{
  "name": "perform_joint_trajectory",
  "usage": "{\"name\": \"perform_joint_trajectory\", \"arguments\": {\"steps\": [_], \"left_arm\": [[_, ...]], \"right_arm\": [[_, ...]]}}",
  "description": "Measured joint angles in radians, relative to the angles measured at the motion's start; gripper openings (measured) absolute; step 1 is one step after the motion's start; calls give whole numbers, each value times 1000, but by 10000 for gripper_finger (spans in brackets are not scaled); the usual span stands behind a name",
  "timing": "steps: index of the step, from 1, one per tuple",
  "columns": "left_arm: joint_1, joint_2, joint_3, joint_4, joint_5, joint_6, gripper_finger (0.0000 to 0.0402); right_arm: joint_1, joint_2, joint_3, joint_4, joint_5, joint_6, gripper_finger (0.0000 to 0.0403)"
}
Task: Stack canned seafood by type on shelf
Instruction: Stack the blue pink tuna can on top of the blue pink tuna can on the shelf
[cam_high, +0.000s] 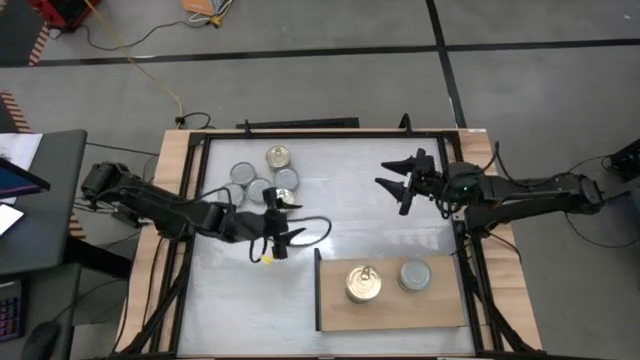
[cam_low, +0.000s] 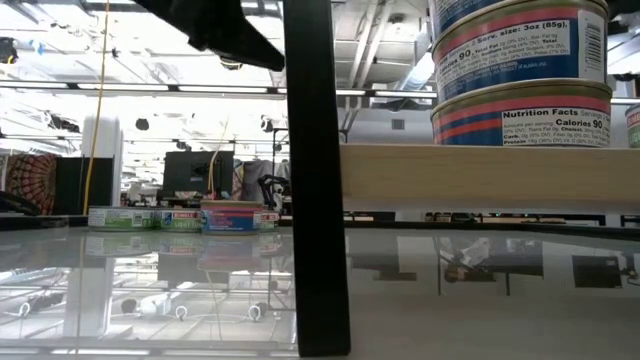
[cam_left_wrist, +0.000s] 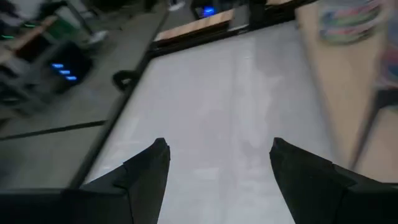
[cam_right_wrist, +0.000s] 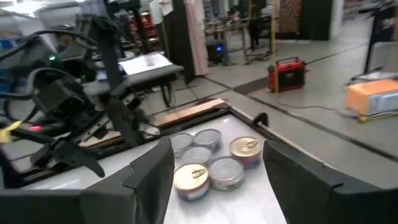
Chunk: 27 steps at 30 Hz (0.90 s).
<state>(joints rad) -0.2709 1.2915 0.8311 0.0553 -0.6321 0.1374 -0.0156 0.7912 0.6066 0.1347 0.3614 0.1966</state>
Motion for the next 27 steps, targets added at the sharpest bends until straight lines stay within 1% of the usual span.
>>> {"name": "perform_joint_trajectory", "arguments": {"steps": [2,4,9,12,14,17,20,23,27], "left_arm": [[-5,1,-25,-2,-64,8,264],[1,3,-47,1,-100,-15,264],[47,4,-103,8,-118,-48,264],[85,4,-125,1,-122,-63,264],[112,3,-148,-2,-131,-94,264],[156,4,-181,2,-155,-96,264],[185,4,-197,13,-153,-93,264],[195,3,-191,15,-152,-47,264],[192,1,-154,8,-152,11,264]], "right_arm": [[24,41,0,33,47,-19,272],[42,93,0,67,93,-43,272],[56,213,0,166,111,-125,272],[51,246,0,168,112,-150,272],[41,254,0,161,113,-167,272],[31,257,0,154,113,-204,272],[13,245,0,167,113,-269,272],[-12,229,1,236,113,-342,272],[-33,208,1,335,112,-388,272]]}}
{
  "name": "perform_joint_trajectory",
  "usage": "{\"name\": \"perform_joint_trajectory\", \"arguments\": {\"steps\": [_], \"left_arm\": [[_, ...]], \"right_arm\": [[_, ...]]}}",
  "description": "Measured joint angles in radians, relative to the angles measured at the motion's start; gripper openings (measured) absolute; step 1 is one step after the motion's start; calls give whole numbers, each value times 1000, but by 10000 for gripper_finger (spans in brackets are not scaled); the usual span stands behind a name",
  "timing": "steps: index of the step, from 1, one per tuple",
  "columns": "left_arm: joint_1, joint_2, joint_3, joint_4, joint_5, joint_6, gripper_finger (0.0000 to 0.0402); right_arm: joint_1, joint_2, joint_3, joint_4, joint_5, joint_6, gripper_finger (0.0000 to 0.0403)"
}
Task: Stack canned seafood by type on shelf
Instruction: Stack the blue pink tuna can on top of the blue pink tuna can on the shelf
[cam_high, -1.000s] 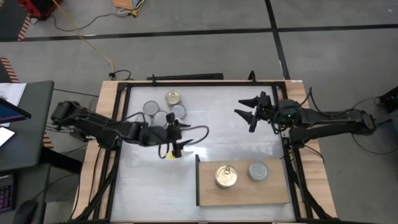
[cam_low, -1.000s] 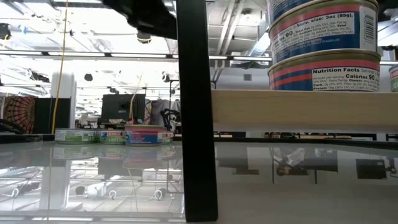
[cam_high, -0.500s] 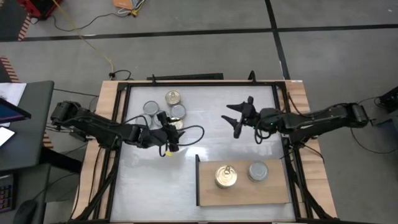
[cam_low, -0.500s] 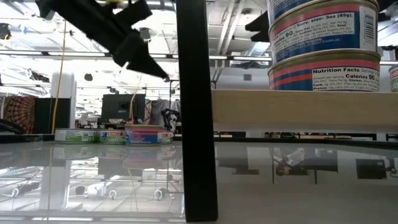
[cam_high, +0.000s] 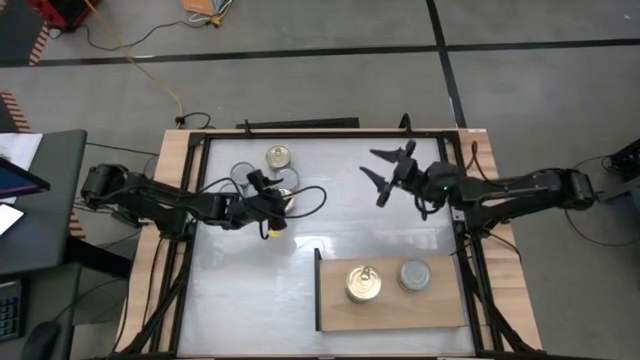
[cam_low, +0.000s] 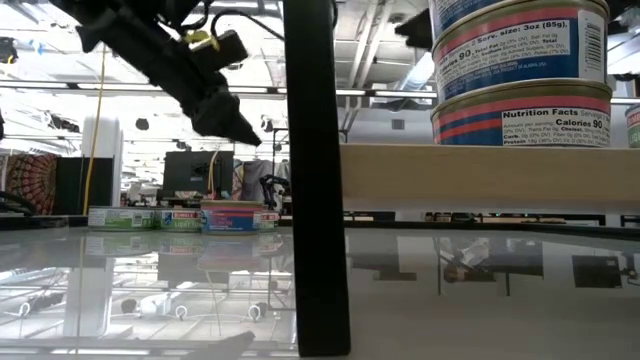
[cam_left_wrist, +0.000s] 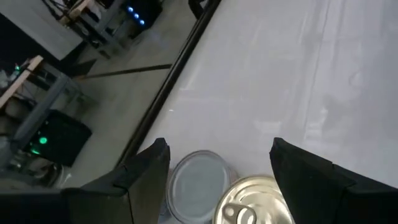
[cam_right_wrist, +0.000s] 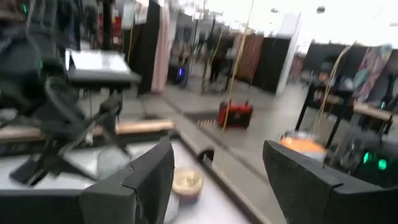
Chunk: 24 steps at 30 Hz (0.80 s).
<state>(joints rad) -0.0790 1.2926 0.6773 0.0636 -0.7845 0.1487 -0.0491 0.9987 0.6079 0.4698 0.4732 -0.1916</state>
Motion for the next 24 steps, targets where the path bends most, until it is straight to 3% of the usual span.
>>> {"name": "perform_joint_trajectory", "arguments": {"steps": [5,13,17,24], "left_arm": [[-24,0,58,-74,-37,16,264],[-44,0,107,-142,-143,-7,264],[-44,0,92,-279,-144,-173,264],[-44,0,51,-533,-87,-532,264]], "right_arm": [[-1,-7,1,124,-8,-76,272],[-83,-7,75,-8,-57,-53,272],[-155,17,109,-125,-155,-47,272],[-324,107,110,-106,-326,2,272]]}}
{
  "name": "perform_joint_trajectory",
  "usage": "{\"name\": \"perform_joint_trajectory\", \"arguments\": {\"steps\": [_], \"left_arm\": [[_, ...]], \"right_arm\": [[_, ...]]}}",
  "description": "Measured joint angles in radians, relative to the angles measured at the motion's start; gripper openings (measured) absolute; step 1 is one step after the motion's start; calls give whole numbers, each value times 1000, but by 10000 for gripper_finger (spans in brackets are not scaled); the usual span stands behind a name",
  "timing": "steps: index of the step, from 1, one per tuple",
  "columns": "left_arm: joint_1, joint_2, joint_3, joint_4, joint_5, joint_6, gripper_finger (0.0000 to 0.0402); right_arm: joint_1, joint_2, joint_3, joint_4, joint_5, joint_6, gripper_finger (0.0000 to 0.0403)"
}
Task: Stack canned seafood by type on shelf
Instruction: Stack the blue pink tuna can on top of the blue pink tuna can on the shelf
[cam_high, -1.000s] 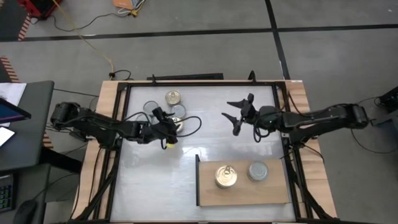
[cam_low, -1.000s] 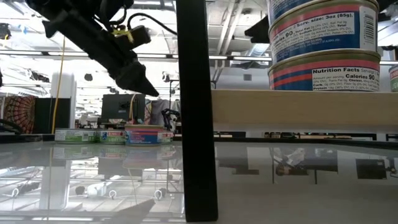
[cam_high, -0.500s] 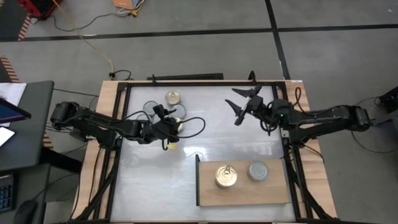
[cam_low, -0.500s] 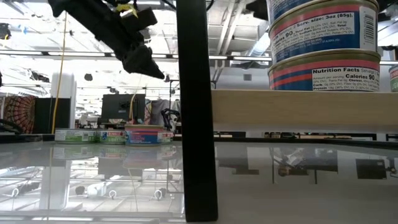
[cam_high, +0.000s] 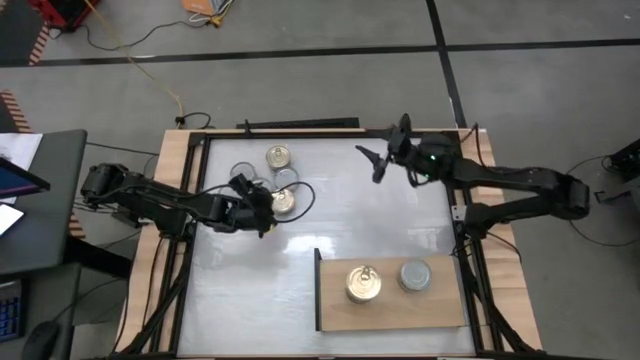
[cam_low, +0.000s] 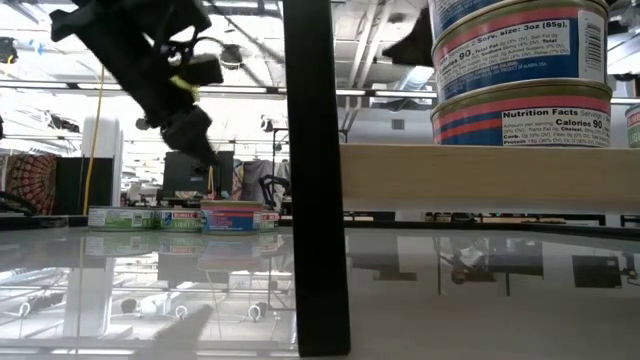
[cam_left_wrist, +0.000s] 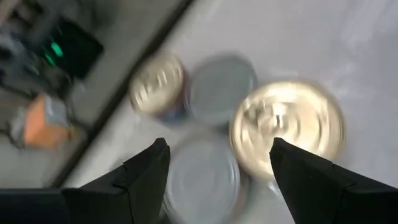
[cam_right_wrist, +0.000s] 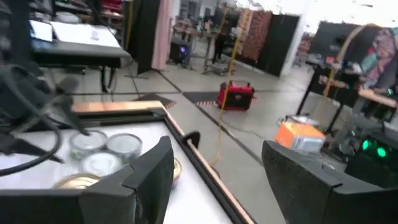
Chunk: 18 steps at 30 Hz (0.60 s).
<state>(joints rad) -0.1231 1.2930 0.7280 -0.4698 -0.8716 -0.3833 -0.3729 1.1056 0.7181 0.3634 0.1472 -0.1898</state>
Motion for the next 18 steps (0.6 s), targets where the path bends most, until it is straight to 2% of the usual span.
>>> {"name": "perform_joint_trajectory", "arguments": {"steps": [4,8,11,18], "left_arm": [[19,1,0,-144,115,-105,264],[21,1,-1,-240,183,-101,264],[15,1,-1,-183,226,48,264],[22,71,-1,70,240,494,264]], "right_arm": [[-66,60,0,63,-15,32,272],[-80,93,0,120,-16,35,272],[-78,93,1,165,-36,33,272],[-79,77,1,181,-94,25,272]]}}
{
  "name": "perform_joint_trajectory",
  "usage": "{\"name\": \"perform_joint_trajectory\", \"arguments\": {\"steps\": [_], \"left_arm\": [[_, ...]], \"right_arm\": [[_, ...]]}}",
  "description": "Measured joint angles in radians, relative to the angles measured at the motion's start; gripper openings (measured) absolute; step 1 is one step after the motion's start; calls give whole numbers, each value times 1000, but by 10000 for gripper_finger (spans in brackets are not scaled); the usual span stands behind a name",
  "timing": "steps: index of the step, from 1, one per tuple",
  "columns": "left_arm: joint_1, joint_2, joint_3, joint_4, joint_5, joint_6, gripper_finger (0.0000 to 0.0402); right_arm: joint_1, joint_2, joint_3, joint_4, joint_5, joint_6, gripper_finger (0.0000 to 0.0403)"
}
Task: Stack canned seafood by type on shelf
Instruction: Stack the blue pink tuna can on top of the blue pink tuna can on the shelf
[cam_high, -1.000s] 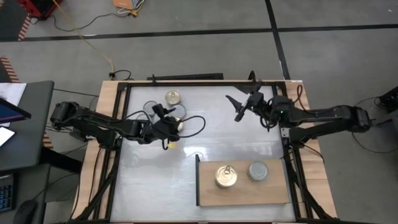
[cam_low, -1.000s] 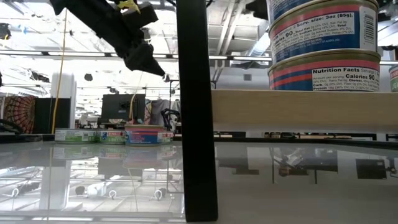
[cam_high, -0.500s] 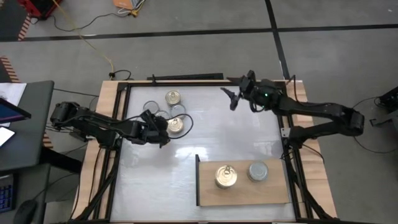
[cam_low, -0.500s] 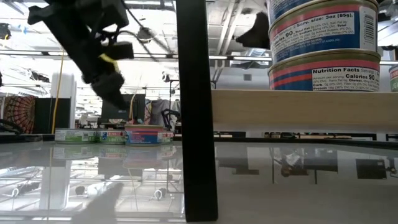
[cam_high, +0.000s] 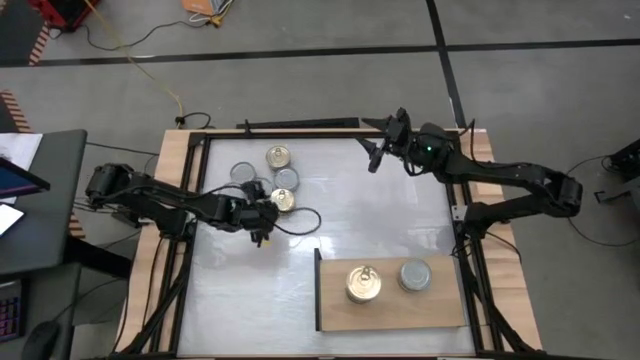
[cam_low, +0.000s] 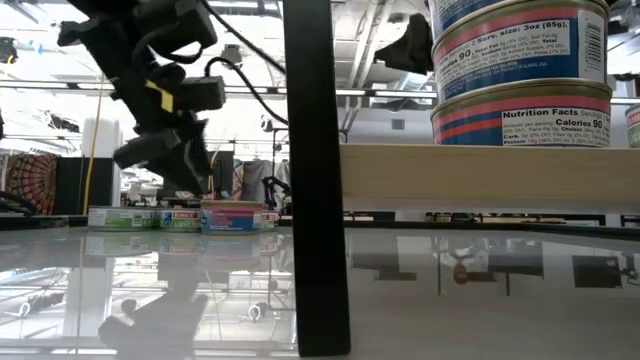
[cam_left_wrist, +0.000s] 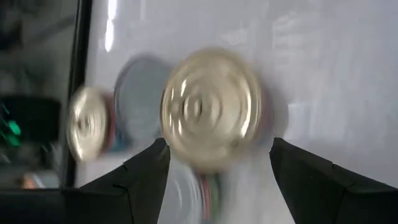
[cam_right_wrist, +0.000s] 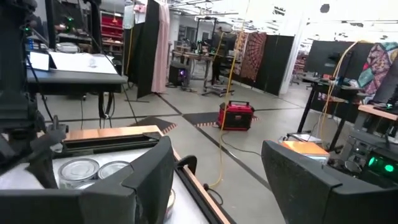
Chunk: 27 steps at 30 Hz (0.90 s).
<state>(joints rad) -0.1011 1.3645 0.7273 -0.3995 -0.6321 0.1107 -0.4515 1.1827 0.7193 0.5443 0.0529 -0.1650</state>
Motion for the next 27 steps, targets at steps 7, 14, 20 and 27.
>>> {"name": "perform_joint_trajectory", "arguments": {"steps": [7,14,20,27], "left_arm": [[33,107,0,82,33,117,247],[62,170,3,83,61,152,162],[27,187,5,86,23,95,34],[4,183,4,80,31,-13,7]], "right_arm": [[0,-1,0,-11,-3,-1,272],[-1,-1,0,-10,-3,-1,272],[-1,-1,0,-11,-2,-1,272],[0,-1,0,-12,-2,5,272]]}}
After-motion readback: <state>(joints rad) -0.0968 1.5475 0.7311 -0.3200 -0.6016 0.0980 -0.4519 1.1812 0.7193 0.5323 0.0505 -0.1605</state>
